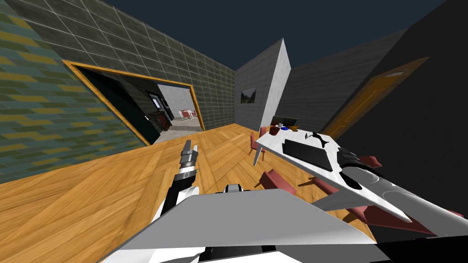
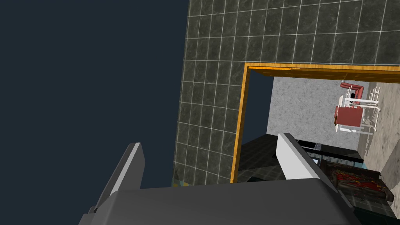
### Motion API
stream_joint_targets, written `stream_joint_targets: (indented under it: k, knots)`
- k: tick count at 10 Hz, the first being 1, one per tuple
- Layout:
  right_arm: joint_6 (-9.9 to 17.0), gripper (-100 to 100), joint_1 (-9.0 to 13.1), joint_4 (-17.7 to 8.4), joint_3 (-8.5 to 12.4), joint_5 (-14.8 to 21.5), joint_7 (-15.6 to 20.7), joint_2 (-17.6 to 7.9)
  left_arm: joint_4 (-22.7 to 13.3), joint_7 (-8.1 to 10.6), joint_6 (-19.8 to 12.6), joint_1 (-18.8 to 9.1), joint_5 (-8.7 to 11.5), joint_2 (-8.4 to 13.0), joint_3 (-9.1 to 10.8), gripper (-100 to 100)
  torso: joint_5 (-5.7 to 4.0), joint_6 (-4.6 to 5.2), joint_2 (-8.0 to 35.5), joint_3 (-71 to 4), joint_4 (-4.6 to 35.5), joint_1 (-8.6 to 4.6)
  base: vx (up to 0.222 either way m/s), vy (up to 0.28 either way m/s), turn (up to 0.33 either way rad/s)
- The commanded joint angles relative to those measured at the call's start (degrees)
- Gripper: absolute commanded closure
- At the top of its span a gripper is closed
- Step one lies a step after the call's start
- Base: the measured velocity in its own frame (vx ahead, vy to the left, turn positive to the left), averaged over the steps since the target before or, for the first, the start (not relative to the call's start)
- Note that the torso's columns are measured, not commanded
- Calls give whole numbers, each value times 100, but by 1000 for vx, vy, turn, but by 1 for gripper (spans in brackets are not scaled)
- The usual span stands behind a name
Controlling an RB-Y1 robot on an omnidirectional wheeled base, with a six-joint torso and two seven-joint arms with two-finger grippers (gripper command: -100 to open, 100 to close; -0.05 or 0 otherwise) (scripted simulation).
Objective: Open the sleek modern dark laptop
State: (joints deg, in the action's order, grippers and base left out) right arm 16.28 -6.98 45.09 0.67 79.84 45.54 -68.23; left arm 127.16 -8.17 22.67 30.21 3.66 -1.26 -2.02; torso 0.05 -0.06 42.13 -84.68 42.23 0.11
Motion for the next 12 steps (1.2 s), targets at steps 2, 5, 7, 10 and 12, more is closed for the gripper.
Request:
stream_joint_targets:
  k: [2, 5, 7, 10, 12]
  knots:
    - [40, -100, 48, -140, -43, 178, -99, -13, 0, 0, 0, 1, 0, 0, 0, 0, -4, 10, 9, 8, 4, -6, -12, -16, 0]
    - [-157, -100, 62, -182, 12, 120, -140, -217, 0, 0, 0, 2, 0, 0, 1, 0, -11, 6, 7, 5, 2, -18, 39, -48, 3]
    - [-339, -100, 69, -202, 61, 69, -172, -410, 0, 0, 0, 2, 0, -1, 0, 0, 5, 8, 26, 18, 9, 17, 12, 43, -31]
    - [-474, -100, 79, -225, 104, 67, -179, -557, 0, 0, 0, 1, 0, -1, 0, 0, -6, 6, 15, 11, 5, -14, 10, 40, -16]
    - [-494, 0, 86, -238, 98, 94, -239, -568, 0, 0, 0, 1, 0, 0, 0, 0, -11, 7, 17, 12, 6, -25, 0, 3, 0]
